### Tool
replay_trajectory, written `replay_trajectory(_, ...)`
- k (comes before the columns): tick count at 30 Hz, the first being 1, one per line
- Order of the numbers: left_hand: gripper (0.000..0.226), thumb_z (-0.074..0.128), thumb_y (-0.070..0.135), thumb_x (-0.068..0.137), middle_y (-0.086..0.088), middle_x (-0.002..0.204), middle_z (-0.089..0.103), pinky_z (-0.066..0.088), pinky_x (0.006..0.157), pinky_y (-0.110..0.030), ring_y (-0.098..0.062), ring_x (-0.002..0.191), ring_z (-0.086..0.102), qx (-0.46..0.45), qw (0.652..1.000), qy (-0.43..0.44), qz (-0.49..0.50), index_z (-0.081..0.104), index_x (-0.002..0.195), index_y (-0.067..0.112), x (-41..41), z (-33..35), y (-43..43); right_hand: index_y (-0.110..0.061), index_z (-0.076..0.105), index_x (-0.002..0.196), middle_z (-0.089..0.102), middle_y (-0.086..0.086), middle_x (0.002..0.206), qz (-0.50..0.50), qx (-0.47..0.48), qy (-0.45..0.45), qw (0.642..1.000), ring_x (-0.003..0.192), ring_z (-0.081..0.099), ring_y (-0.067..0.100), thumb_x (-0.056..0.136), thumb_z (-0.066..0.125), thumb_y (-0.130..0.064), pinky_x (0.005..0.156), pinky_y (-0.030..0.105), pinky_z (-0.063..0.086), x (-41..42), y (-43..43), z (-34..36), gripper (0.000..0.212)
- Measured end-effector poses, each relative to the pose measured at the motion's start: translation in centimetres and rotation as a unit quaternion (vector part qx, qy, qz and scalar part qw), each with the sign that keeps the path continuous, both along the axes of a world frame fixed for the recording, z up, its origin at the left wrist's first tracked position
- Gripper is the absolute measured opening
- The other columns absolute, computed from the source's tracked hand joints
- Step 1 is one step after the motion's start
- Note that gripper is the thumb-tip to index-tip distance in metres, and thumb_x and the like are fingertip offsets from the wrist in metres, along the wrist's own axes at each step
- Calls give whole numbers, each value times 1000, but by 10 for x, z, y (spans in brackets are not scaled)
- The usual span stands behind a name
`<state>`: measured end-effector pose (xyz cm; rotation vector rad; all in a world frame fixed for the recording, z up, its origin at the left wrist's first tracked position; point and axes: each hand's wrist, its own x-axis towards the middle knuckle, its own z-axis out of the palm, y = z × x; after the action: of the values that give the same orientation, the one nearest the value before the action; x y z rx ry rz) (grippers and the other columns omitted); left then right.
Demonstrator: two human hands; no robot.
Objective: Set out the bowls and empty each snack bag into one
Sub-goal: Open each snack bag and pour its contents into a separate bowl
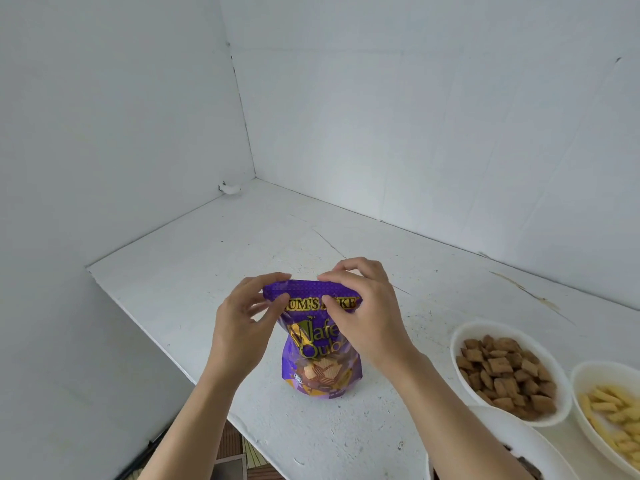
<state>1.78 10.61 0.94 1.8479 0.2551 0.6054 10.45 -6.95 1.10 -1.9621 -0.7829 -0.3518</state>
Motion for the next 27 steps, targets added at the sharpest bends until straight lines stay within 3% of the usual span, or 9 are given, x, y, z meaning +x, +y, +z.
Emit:
replay_trajectory(3,42,72,7,93,7,106,70,59,81,-33,-22,89,72,25,1000,-15,4,76,103,48,-1,-1,0,-25,76,109,62,-18,103,16,-17,-24,999,107,53,5,85,74,-13,91,45,53,-1,1,2,27)
replay_trajectory(6,42,72,6,92,8,105,67,58,78,-25,-21,84,70,29,999,-27,-1,77,102,46,-3,-3,-2,-27,75,109,58,-23,100,33,-17,-15,999,103,57,5,87,73,-10,88,46,55,-1,-1,3,28)
replay_trajectory(10,40,73,6,92,10,104,68,56,76,-20,-15,82,69,47,998,-29,-5,78,102,43,-7,-1,-4,-24,76,107,67,-14,102,38,-5,5,999,100,62,8,88,73,-10,84,40,58,-3,-6,4,24)
replay_trajectory(14,34,72,1,92,5,102,73,57,79,-23,-17,88,72,67,997,-21,-29,75,103,34,-10,3,-9,-29,73,101,68,-18,99,35,-16,8,999,99,61,7,85,70,-13,88,45,54,-10,-6,7,23)
replay_trajectory(18,29,72,1,91,8,98,75,58,80,-33,-19,83,71,73,996,10,-39,73,101,28,-11,9,-10,-34,71,98,69,-20,95,14,-48,-7,999,97,59,6,84,71,-19,90,50,50,-16,-5,11,21)
replay_trajectory(22,27,70,-2,91,12,91,72,60,81,-36,-19,81,71,85,995,19,-43,65,98,24,-13,13,-12,-35,67,97,70,-19,93,1,-87,-7,996,100,56,3,87,71,-24,100,43,38,-20,-6,14,15)
replay_trajectory(27,28,71,2,92,11,88,71,59,83,-45,-24,82,71,94,995,11,-42,63,99,28,-15,9,-15,-36,69,99,71,-19,93,-12,-111,-15,994,104,53,0,89,69,-25,96,34,26,-21,-8,19,15)
